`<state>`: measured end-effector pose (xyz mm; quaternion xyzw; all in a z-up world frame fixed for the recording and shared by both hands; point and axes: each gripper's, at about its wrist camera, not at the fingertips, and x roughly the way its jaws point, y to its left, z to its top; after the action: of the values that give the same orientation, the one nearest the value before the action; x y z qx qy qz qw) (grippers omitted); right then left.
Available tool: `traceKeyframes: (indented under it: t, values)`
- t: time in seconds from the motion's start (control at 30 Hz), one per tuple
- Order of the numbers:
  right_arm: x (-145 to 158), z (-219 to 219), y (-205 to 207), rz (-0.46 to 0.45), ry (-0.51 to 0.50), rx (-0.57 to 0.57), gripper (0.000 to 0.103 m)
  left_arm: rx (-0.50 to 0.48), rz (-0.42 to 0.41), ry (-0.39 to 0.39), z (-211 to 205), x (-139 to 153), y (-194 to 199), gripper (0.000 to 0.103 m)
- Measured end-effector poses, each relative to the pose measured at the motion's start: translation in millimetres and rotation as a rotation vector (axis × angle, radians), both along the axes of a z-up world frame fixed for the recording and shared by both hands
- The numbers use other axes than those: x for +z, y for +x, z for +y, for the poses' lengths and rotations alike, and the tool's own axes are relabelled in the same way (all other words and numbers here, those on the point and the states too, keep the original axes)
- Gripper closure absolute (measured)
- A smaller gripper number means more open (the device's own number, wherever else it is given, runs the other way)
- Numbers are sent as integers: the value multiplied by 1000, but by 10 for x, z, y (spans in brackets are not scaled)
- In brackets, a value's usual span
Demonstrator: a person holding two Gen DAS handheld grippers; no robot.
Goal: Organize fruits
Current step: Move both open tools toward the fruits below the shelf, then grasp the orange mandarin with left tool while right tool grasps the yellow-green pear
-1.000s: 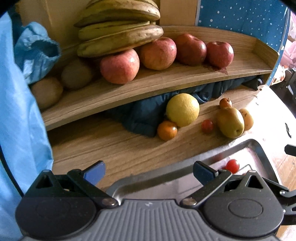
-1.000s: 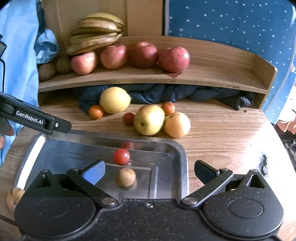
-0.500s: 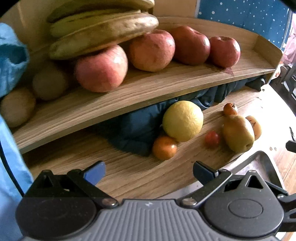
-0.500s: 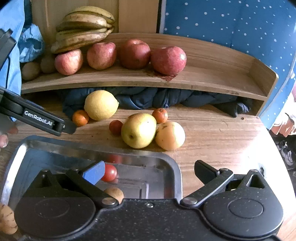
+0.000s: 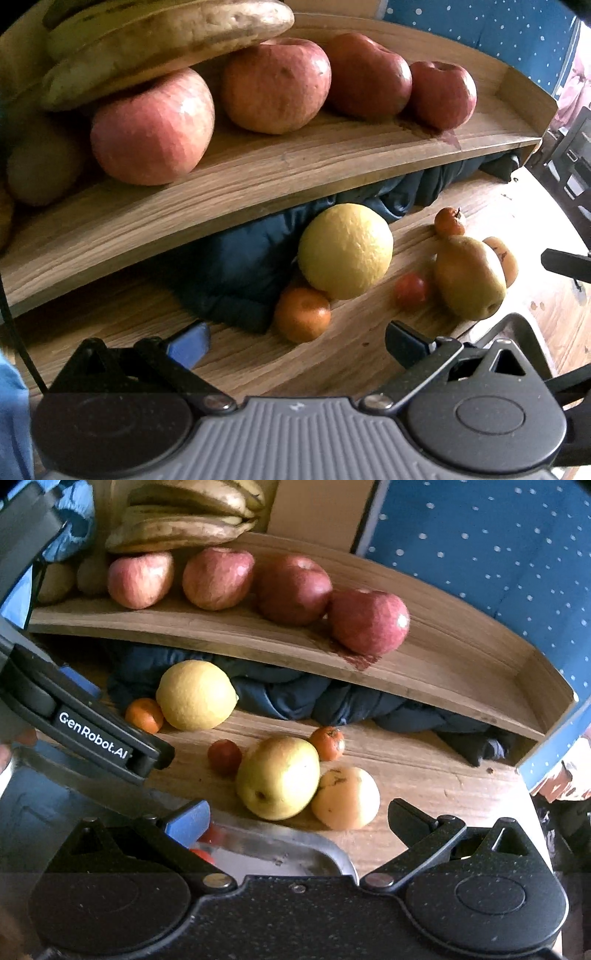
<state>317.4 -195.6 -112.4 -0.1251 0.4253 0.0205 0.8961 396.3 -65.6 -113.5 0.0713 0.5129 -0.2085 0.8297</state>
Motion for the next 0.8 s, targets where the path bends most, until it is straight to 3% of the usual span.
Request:
traceKeyframes:
  t: [0.2, 0.4, 0.8]
  values:
    - [-56, 128, 112, 4, -83, 62, 1, -2, 14, -15, 2, -41, 30, 0]
    - [-58, 122, 216, 10, -103, 76, 3, 3, 13, -44, 14, -24, 34, 1]
    - [-93, 198, 270, 27, -94, 139, 17, 6, -7, -84, 101, 50, -32, 20]
